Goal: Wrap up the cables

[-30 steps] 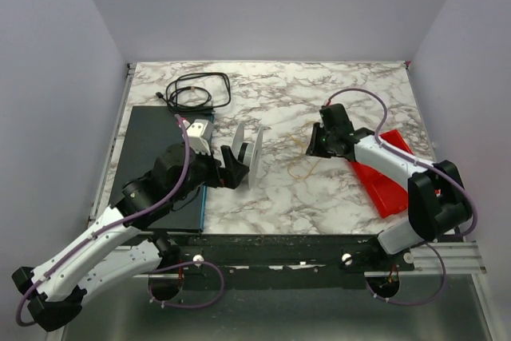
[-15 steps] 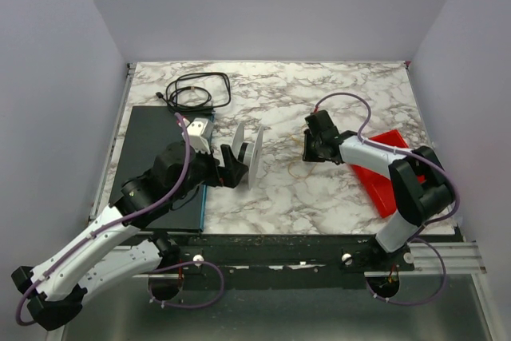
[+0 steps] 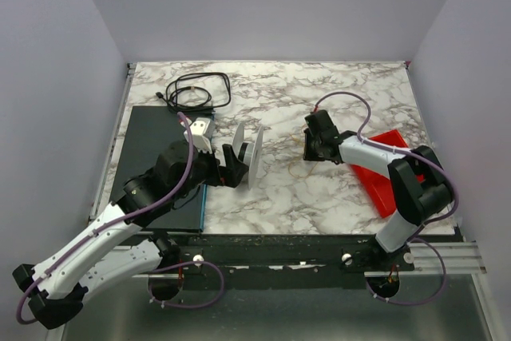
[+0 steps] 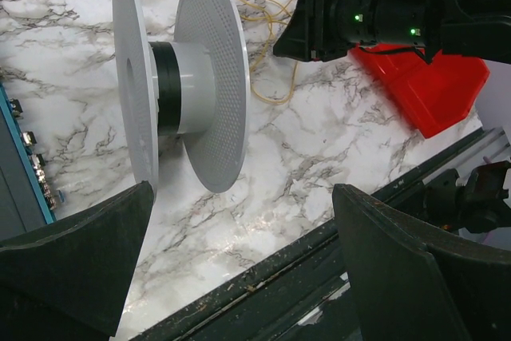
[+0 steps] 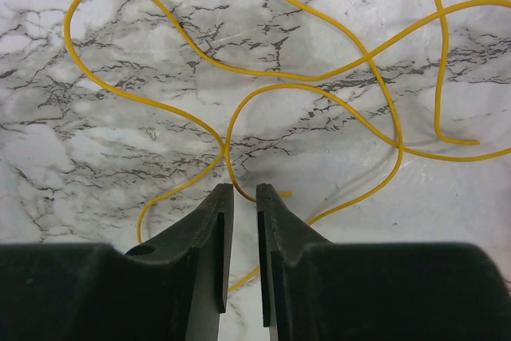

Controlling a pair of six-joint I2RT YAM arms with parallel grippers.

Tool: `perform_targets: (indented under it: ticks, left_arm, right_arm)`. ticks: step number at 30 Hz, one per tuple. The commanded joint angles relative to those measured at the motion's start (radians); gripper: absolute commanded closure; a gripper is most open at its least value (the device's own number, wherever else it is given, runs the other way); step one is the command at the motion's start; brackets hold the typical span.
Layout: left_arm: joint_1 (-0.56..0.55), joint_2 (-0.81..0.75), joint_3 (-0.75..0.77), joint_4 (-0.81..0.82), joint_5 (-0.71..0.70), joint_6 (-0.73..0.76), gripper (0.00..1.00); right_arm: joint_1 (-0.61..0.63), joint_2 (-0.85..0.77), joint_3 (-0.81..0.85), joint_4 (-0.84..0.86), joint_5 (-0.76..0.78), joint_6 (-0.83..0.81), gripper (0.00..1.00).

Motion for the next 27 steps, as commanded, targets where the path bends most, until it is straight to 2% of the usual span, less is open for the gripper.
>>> perform_targets:
  ticks: [1, 6, 11, 17, 27]
  left_arm:
    - [-0.006, 0.006, 0.029, 0.005, -0.018, 0.016, 0.01]
    - [-0.006, 0.012, 0.026, 0.012, -0.015, 0.014, 0.01]
    - [-0.006, 0.015, 0.024, 0.014, -0.013, 0.011, 0.01]
    - [-0.006, 0.017, 0.027, 0.014, -0.012, 0.007, 0.01]
    - [-0.004, 0.013, 0.027, 0.006, -0.013, 0.003, 0.01]
  right_arm:
    - [0.015, 0.036, 0.023, 0.019, 0.036, -0.019, 0.74]
    - [0.025, 0.048, 0.017, 0.024, 0.052, -0.015, 0.72]
    - [0.025, 0.037, 0.013, 0.022, 0.070, -0.004, 0.75]
    - [0.025, -0.007, 0.028, 0.003, 0.074, 0.013, 0.99]
    - [0.025, -0.067, 0.035, -0.030, 0.058, 0.018, 0.99]
